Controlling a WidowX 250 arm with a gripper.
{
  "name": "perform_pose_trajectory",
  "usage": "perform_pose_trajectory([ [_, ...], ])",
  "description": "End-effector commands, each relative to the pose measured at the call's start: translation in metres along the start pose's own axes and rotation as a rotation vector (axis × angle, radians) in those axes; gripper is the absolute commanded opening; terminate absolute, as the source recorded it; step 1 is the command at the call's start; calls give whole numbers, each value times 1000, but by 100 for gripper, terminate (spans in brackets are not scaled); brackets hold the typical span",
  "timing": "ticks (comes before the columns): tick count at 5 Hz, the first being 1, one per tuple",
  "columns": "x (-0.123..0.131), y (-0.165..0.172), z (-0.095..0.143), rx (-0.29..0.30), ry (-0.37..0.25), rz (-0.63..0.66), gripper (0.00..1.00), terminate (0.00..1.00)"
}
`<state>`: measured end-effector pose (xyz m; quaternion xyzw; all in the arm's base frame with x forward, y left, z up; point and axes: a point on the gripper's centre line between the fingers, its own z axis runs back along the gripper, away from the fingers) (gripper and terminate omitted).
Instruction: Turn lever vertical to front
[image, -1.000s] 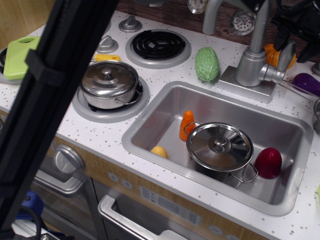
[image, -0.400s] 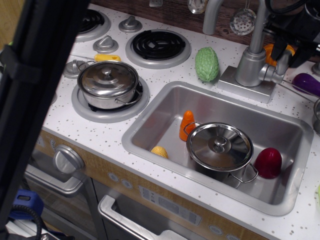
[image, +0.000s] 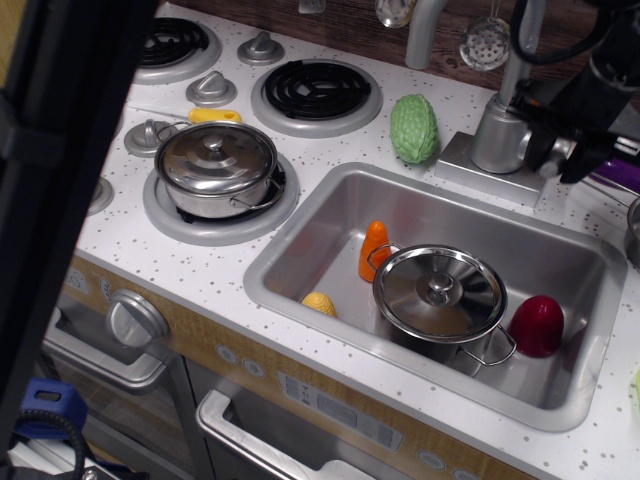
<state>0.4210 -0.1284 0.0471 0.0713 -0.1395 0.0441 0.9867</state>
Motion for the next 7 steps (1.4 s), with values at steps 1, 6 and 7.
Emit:
perform_pose_trajectory([
  [1,3,-5,17,-80,-51,23,0,0],
  [6,-1,2,42,-51,97,-47,100,0],
  [7,-1,2,42,-51,97,-47,100,100],
])
